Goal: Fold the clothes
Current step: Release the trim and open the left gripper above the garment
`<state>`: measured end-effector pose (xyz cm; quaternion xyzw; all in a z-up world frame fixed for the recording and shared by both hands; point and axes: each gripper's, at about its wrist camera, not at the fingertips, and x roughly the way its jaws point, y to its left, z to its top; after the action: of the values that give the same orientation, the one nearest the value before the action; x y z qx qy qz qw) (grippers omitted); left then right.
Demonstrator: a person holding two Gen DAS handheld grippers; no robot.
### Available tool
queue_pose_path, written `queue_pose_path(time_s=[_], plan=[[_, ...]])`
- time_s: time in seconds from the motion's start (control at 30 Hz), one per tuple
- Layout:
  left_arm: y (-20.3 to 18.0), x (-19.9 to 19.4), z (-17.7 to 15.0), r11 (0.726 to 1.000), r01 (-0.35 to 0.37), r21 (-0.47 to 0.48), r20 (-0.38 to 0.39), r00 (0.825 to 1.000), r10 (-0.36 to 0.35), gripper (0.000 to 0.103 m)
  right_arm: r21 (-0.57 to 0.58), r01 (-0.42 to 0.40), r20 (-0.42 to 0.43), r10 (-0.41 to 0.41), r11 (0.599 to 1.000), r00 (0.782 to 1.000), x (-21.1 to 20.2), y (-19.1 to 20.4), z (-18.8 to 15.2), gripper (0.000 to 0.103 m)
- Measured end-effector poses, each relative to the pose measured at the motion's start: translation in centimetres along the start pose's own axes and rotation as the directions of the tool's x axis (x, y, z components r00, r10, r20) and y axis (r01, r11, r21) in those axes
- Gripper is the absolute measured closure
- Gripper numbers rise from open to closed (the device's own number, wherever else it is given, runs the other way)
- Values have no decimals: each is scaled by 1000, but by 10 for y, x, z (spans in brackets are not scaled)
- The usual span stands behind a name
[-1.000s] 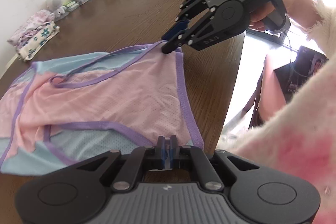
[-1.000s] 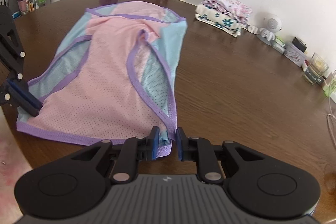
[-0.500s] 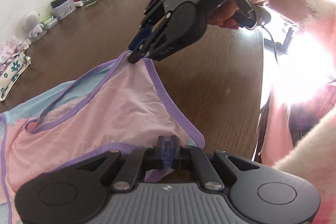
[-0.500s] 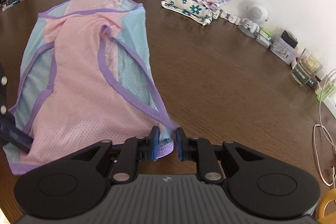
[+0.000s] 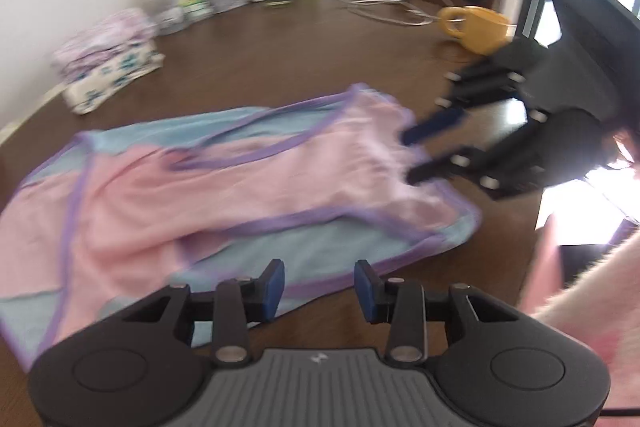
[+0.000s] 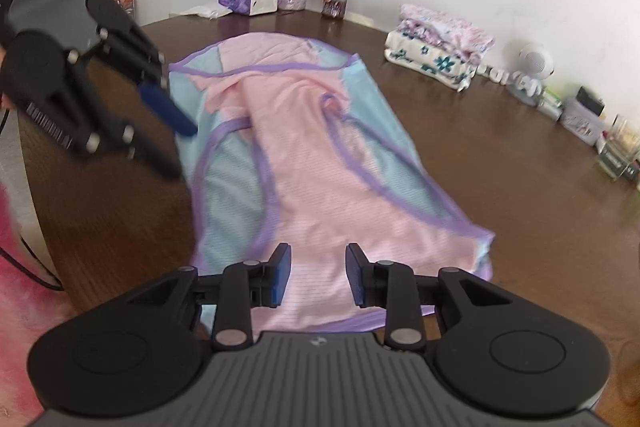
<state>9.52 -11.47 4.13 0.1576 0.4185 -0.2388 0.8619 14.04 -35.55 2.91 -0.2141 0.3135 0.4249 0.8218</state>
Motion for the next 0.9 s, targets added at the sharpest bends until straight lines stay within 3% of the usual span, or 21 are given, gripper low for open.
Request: queue_pose_path(time_s=[0.13,0.33,0.6,0.73,0.9], plan=[[45,-18,-24,994,-108,-2,7,994,108,66,93,38,-15,-37,995,999,9,17,-3,74],[116,-27,-51,980,-200,4,23,980,200,67,251,151,-44,-144,956,989,12,33,-1,74],[169,-14,-60,986,-161,-34,25,987,162,72,351,278,-96,-261,894,961,22,45,9,74],[194,-7,-63,989,-137,-58,24,990,138,72,406,307,-110,-287,861,951,23,42,12,74],[226,1,-67,991,-107,-86,24,994,109,72,410,315,-134,-285,856,949,28,44,14,71]])
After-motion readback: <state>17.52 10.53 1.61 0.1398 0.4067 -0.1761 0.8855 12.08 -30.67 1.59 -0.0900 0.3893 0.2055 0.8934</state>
